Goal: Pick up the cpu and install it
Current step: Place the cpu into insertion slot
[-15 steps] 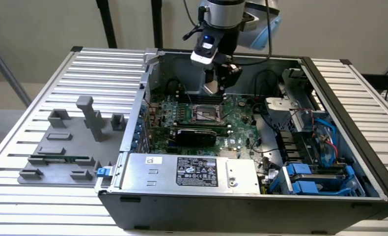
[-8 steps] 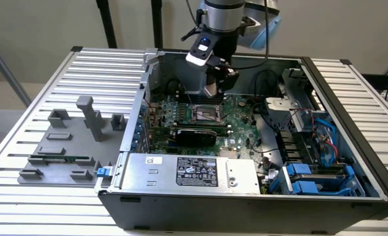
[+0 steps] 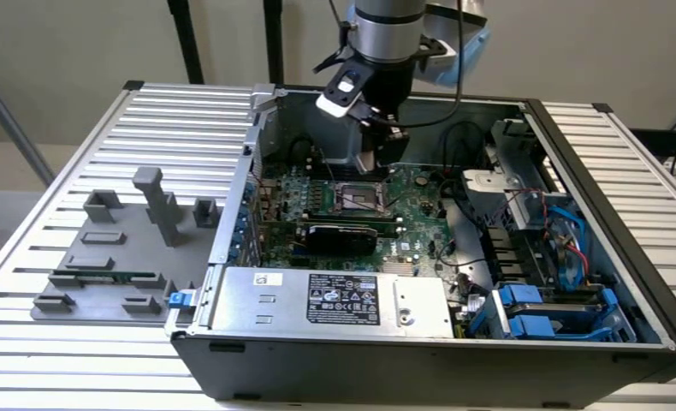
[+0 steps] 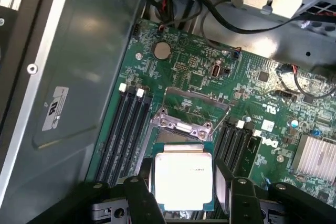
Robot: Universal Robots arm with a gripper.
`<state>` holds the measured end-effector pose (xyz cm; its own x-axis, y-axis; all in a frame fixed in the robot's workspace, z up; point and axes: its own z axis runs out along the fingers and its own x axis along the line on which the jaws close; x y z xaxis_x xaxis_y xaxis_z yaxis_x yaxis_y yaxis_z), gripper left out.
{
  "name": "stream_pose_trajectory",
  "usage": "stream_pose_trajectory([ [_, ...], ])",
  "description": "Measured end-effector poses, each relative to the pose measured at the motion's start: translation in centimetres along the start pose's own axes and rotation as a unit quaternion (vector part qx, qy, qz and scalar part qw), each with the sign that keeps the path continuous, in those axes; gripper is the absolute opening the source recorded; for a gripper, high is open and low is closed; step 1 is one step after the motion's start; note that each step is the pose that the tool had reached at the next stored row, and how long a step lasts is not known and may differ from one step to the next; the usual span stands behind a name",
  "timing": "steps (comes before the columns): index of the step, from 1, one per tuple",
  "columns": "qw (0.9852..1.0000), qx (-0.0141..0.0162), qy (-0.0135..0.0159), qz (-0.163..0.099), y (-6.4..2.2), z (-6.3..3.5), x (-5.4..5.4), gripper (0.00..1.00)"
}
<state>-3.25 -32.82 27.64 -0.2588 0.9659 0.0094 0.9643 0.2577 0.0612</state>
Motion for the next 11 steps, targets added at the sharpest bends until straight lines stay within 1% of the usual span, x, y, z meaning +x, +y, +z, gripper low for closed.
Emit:
stream_pose_trajectory([
  [2, 0.9998, -0.0001, -0.0012, 0.018, -0.02, 0.21, 0.0, 0.55],
  [4, 0.9993, -0.0003, -0.0022, 0.036, -0.03, 0.42, -0.01, 0.55],
  [7, 0.9979, -0.0006, -0.0039, 0.064, -0.05, 0.72, -0.01, 0.55],
  [11, 0.9963, -0.0008, -0.0053, 0.086, -0.22, 0.97, 0.05, 0.55],
])
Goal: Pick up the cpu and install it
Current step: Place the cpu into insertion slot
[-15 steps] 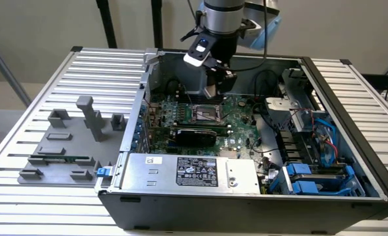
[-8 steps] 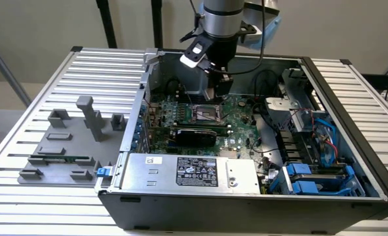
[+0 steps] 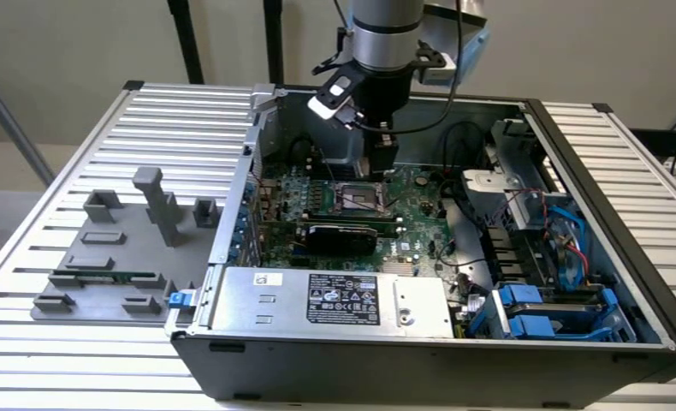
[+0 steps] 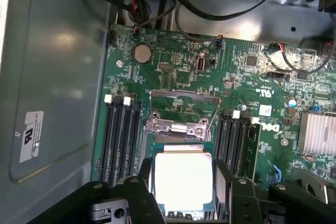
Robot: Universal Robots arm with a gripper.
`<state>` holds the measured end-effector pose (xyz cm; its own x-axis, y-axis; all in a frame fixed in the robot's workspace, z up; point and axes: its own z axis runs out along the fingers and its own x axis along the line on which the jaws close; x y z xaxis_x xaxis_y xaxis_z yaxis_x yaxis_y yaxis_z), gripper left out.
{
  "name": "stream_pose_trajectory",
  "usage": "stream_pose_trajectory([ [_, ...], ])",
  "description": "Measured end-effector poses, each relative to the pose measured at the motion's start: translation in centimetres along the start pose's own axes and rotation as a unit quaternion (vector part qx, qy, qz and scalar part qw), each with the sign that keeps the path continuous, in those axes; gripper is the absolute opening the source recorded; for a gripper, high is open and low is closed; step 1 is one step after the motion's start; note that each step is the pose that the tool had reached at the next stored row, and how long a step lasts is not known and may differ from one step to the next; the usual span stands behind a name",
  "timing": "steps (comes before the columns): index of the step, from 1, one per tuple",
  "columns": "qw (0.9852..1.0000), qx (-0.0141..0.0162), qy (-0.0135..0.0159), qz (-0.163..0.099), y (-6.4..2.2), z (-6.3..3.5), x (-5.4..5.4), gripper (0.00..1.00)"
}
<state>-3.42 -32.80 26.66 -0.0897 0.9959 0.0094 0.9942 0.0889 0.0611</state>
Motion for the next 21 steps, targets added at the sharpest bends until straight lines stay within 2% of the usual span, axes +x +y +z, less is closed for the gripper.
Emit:
stream_pose_trajectory([
  [6, 0.9998, -0.0002, -0.0015, 0.021, -0.66, 0.5, 0.2, 0.55],
  [10, 0.9991, -0.0003, -0.0039, 0.042, -0.84, 1.09, 0.3, 0.55],
  [15, 0.998, -0.0003, -0.0099, 0.062, -1.19, 1.99, 0.5, 0.55],
  [21, 0.9979, -0.0004, -0.0109, 0.063, -1.33, 3.08, 0.8, 0.55],
])
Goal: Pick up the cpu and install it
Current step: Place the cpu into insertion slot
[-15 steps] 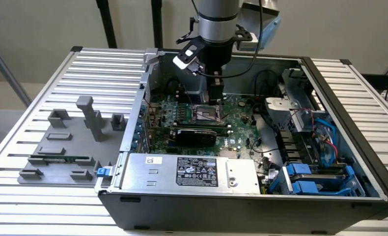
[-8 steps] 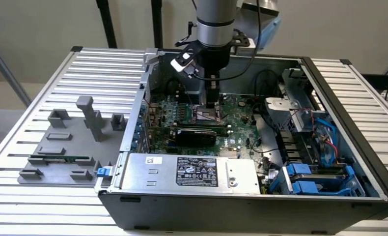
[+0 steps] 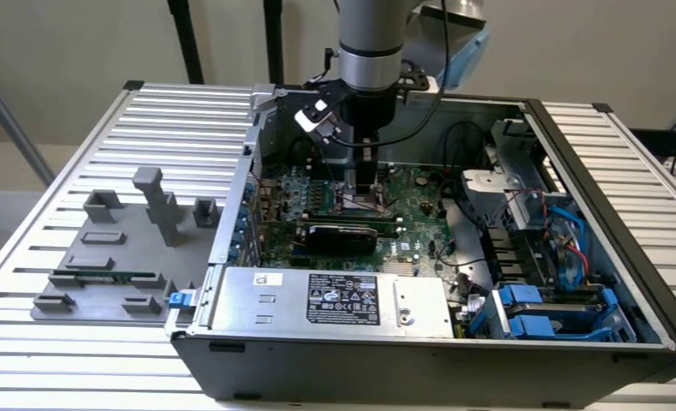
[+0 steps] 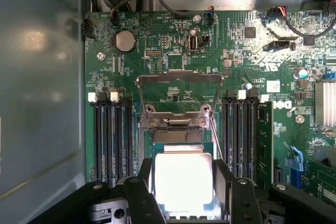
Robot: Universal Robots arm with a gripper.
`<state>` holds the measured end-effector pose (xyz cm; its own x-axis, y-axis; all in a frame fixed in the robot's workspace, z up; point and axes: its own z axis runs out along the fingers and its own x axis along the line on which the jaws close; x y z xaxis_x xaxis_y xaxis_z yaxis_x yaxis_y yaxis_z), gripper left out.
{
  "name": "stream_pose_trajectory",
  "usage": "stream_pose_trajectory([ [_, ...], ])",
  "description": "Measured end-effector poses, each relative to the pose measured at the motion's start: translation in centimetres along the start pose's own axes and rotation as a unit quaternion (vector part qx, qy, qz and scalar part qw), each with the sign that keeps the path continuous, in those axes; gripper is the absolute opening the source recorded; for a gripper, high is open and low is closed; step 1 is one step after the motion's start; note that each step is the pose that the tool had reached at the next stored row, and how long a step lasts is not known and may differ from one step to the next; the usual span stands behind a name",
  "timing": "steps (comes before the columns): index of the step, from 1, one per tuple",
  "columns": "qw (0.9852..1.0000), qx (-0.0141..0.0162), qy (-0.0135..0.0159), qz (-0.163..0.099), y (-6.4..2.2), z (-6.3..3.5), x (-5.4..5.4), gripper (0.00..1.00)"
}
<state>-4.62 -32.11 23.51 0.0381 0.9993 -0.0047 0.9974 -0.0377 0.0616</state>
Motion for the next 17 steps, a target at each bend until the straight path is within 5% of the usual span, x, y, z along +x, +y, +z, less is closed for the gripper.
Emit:
stream_pose_trajectory([
  [17, 1.0, -0.0055, 0.0002, 0.001, -0.27, 2.93, 0.1, 0.55],
])
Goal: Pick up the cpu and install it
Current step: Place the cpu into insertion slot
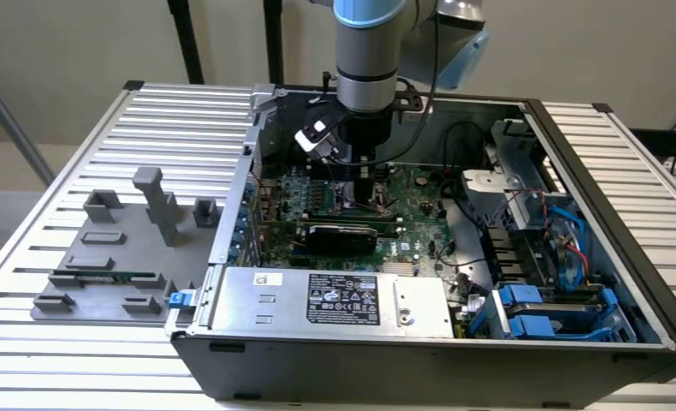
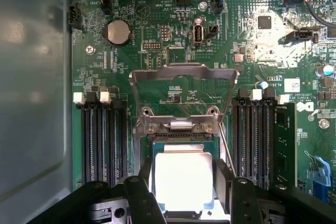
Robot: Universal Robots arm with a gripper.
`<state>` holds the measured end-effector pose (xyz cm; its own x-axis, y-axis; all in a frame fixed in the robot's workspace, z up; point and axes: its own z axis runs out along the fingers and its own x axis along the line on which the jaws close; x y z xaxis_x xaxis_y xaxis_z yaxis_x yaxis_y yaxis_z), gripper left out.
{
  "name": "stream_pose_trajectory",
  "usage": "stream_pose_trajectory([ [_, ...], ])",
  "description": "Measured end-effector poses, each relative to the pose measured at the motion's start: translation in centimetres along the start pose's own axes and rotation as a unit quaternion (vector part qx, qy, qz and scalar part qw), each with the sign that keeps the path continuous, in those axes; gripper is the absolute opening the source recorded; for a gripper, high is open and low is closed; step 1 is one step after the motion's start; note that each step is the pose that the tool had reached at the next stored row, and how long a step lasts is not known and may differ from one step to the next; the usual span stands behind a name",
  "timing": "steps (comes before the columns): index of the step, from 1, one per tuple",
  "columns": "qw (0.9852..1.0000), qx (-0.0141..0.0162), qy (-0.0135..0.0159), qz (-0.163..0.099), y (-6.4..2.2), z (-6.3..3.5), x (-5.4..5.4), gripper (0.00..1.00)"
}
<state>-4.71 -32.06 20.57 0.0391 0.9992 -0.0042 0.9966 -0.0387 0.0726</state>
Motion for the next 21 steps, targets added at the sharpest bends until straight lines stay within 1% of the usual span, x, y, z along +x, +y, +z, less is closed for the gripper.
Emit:
stream_pose_trajectory([
  [6, 1.0, 0.0, -0.0003, 0.005, -0.01, 0.11, 0.05, 0.55],
  [10, 0.9999, 0.0, -0.0016, 0.016, -0.03, 0.29, 0.19, 0.55],
  [13, 0.9998, -0.0001, -0.0033, 0.019, -0.04, 0.43, 0.25, 0.55],
  [14, 0.9998, -0.0001, -0.0046, 0.019, -0.04, 0.55, 0.27, 0.55],
  [15, 0.9998, -0.0002, -0.0065, 0.019, -0.07, 0.79, 0.31, 0.55],
  [16, 0.9998, -0.0003, -0.0072, 0.019, -0.07, 0.83, 0.32, 0.55],
  [18, 0.9998, -0.0002, -0.0081, 0.019, -0.07, 0.89, 0.34, 0.55],
  [21, 0.9998, -0.0003, -0.0082, 0.018, -0.09, 0.93, 0.4, 0.55],
])
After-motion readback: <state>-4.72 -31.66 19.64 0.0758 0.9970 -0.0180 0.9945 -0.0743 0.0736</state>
